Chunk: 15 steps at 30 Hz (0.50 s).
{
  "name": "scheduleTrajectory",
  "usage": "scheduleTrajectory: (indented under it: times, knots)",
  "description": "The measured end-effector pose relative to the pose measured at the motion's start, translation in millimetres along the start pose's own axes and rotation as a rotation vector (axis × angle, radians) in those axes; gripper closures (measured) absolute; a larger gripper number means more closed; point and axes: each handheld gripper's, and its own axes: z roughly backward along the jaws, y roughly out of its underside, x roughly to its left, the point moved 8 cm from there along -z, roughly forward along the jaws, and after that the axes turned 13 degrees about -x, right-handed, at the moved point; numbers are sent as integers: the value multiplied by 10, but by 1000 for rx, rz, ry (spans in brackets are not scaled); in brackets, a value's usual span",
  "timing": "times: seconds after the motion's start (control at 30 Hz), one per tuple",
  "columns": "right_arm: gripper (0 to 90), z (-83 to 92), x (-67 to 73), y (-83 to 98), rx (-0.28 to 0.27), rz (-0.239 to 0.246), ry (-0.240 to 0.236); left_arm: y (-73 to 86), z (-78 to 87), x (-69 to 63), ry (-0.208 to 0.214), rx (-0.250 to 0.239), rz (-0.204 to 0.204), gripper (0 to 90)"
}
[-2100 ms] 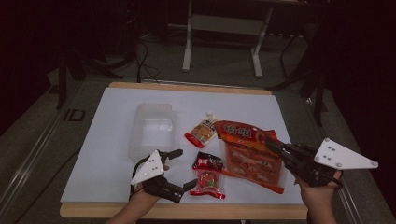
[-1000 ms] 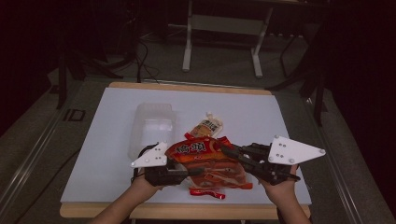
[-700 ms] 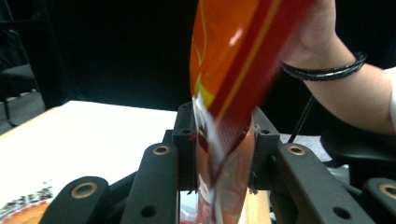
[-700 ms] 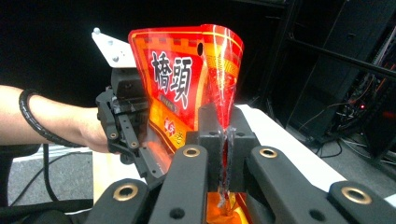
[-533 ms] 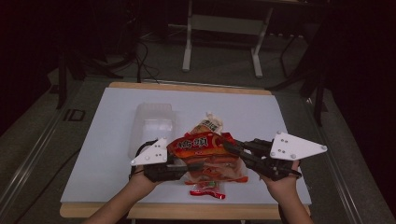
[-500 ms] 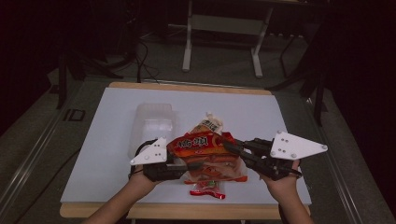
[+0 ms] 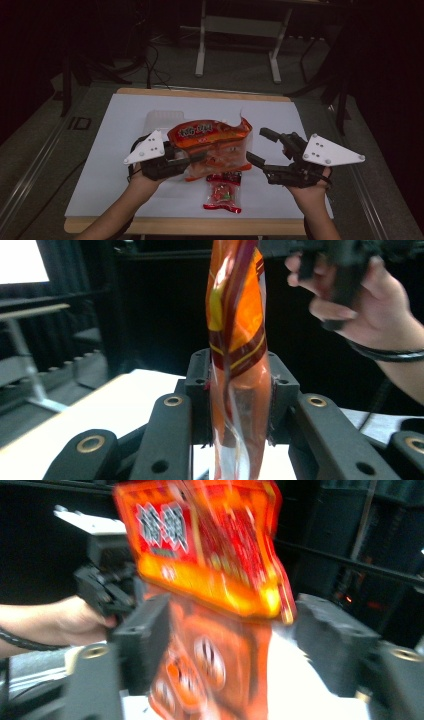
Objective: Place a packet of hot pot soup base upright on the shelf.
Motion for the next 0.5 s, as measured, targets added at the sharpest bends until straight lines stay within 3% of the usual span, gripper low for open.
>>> scheduleTrajectory:
  times: [0.07,0.17,0.3,0.5]
  knots:
    - [132,33,-49,75,-3,-19,14,-83,45,116,-42,-21,-3,717]
    - [122,66,-73,124,-5,-28,21,-142,82,205,-68,-34,-11,716]
    - [114,140,-134,182,-7,-41,42,-230,148,380,-134,-36,-45,717]
    - [114,244,-238,284,26,-13,110,-285,217,605,-210,-39,-75,717]
